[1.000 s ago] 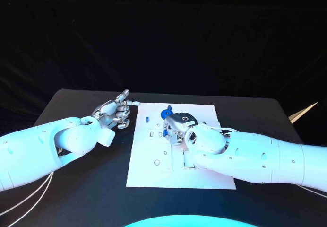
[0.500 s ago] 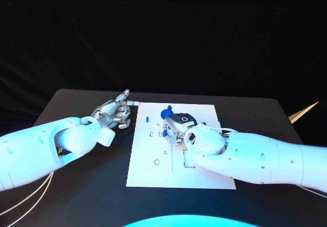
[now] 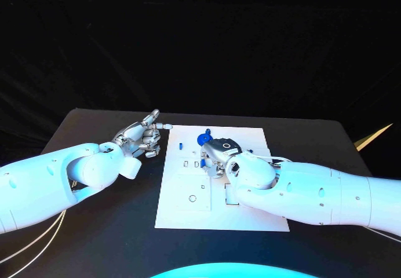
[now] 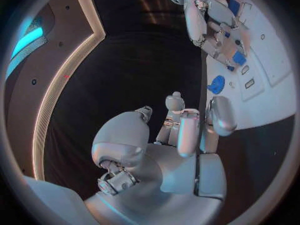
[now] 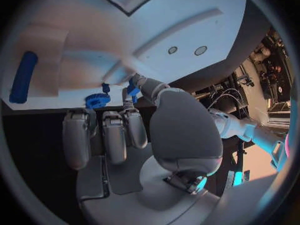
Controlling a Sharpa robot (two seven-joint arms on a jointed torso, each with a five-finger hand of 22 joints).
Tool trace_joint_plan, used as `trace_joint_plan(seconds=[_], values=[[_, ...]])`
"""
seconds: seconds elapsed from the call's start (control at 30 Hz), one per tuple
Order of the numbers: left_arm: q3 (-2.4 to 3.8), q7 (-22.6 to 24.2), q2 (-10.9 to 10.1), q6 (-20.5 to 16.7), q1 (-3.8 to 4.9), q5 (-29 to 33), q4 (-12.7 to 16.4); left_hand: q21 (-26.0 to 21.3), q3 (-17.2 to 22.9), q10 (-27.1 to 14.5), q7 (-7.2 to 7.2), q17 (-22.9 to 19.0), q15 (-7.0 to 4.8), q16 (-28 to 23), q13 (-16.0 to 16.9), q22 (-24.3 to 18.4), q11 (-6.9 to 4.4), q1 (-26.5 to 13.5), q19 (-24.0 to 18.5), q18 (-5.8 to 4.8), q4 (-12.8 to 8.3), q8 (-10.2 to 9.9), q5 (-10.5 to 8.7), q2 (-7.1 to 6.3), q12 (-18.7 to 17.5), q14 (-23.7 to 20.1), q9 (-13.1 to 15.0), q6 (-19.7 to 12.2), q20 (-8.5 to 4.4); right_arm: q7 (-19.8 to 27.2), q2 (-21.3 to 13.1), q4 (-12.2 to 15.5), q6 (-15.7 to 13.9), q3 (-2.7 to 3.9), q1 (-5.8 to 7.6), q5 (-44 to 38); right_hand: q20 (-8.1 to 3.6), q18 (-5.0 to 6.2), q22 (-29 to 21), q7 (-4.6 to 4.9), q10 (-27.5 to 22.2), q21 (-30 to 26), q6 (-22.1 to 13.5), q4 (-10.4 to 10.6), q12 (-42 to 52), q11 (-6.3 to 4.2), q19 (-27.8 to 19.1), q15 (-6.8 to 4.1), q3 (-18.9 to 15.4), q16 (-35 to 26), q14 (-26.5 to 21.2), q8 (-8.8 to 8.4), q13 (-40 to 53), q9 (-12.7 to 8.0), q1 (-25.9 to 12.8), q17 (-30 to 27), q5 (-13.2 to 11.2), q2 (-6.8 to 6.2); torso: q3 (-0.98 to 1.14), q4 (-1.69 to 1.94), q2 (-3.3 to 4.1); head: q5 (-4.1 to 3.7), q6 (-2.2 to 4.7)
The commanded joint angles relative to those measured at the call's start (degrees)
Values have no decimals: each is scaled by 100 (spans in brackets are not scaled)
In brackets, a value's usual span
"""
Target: Assemble the parts on the task board
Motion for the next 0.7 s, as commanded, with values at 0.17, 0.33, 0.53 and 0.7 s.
trace_joint_plan(seconds=[0.17, 0.33, 0.53, 0.7], values=[[5, -1, 7, 39, 8, -10, 16, -62, -225, -129, 57, 770, 60, -80, -54, -53, 36, 86, 16, 36, 38, -109, 124, -7, -41, 242, 5, -25, -5, -11, 16, -10, 24, -1, -7, -26, -45, -77, 1327, 10, 57, 46, 46, -11, 45, -24, 364, -59, -7, 33, 559, 127, 870, 86, -192, 1524, 46, 92, 1, 0, 0, 0, -1], [5, -7, 4, 48, 8, -15, 15, -65, -231, -130, 57, 775, 60, -78, -53, -58, 37, 114, 13, 37, 39, -111, 122, -16, -41, 244, 4, -25, -5, -9, 19, -19, 23, -2, -9, -28, -44, -77, 1326, 10, 56, 45, 45, -11, 44, -24, 364, -59, -8, 32, 559, 127, 869, 86, -193, 1523, 46, 91, 0, 0, 0, 1, -2], [5, -14, 2, 54, 8, -23, 18, -65, -231, -130, 57, 775, 60, -78, -53, -58, 37, 114, 13, 37, 39, -111, 122, -16, -41, 244, 4, -25, -5, -5, 23, -23, 17, -2, -10, -28, -39, -69, 1313, 22, 34, 6, 16, 9, 17, -14, 351, -51, -27, 22, 554, 107, 848, 79, -231, 1507, 48, 70, 0, 1, 2, 3, -7], [5, -20, 1, 56, 8, -27, 17, -65, -231, -130, 57, 775, 60, -78, -53, -58, 37, 114, 13, 37, 39, -111, 122, -16, -41, 244, 4, -25, -5, 4, 26, -28, 8, -3, -12, -26, -32, -65, 1306, 38, 0, -16, -28, 19, -25, -2, 344, -41, -41, 14, 551, 79, 814, 68, -254, 1494, 50, 44, 0, 1, 1, 6, -11]])
